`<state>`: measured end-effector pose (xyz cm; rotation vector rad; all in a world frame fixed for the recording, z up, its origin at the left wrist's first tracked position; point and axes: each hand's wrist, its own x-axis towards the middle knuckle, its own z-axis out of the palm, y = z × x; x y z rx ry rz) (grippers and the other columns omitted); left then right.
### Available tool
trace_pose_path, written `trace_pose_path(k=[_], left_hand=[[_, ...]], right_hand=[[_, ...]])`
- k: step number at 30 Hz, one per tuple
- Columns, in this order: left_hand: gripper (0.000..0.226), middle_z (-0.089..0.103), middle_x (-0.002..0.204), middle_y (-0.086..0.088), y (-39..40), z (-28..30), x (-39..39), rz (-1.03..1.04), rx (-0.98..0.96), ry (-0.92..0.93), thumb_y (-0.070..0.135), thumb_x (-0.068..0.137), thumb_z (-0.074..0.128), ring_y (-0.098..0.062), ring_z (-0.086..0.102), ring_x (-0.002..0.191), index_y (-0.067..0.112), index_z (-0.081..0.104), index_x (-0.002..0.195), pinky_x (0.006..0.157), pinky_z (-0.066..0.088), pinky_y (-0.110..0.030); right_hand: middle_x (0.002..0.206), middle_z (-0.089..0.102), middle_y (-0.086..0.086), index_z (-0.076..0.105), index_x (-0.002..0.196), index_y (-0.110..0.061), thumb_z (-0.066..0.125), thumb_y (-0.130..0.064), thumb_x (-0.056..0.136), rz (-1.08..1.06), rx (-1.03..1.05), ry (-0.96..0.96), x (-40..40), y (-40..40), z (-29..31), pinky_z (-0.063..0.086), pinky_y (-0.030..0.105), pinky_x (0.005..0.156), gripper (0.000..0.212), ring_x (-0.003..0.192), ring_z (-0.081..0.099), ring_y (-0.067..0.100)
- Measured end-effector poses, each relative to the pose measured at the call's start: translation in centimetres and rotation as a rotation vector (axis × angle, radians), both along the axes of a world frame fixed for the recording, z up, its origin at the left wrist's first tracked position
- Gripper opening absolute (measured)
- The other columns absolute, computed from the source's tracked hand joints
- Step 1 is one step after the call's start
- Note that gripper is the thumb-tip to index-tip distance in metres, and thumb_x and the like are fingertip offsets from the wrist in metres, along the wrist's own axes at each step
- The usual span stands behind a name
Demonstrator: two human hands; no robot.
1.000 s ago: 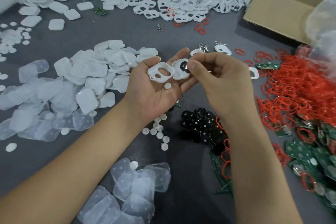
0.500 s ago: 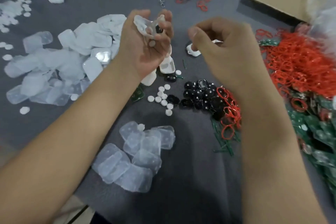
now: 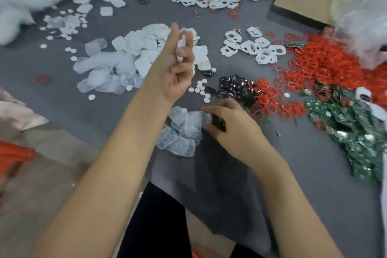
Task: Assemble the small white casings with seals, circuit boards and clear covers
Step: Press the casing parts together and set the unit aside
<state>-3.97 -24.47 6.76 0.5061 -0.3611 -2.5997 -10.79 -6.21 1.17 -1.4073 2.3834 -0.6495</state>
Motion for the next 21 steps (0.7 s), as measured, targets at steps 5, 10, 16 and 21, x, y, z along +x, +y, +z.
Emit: trace_pose_path(k=[5,10,16,21], left_hand=[[0.031,0.073,0.084,-0.001,5.3,-1.4,4.7,0.169,-0.036,-0.081,0.038,0.106,0.054,-0.004,0.071,0.065,0.01,0.061,0.115,0.045,0.049,-0.011],[0.034,0.075,0.103,-0.023,8.9,-3.4,7.3,0.241,0.069,-0.031,0.029,0.11,0.049,-0.03,0.078,0.09,-0.002,0.06,0.121,0.069,0.065,-0.032],[0.053,0.061,0.139,-0.029,10.9,-4.5,8.3,0.168,0.079,0.076,0.04,0.112,0.035,-0.043,0.062,0.128,0.002,0.053,0.143,0.11,0.048,-0.051],[0.056,0.058,0.145,-0.023,11.7,-4.9,8.0,0.129,0.031,0.037,0.044,0.11,0.034,-0.041,0.056,0.136,0.006,0.053,0.146,0.119,0.039,-0.05]], right_hand=[[0.106,0.059,-0.004,0.077,0.111,-0.019,0.077,-0.026,0.093,-0.084,-0.298,0.008,1.4,1.3,-1.3,0.053,0.038,0.079,0.019,0.087,0.059,0.014],[0.107,0.063,-0.006,0.077,0.108,-0.019,0.077,-0.017,0.092,-0.152,-0.455,-0.126,1.1,2.1,-1.8,0.041,0.009,0.08,0.015,0.088,0.057,-0.002],[0.094,0.072,-0.01,0.073,0.11,-0.021,0.067,-0.012,0.099,-0.306,-0.626,-0.348,0.8,2.6,-1.5,0.045,0.013,0.07,0.016,0.077,0.06,0.0],[0.1,0.067,-0.013,0.063,0.126,-0.024,0.062,-0.016,0.102,-0.459,-0.899,-0.235,1.1,4.5,-1.1,0.046,0.012,0.074,0.026,0.081,0.06,0.001]])
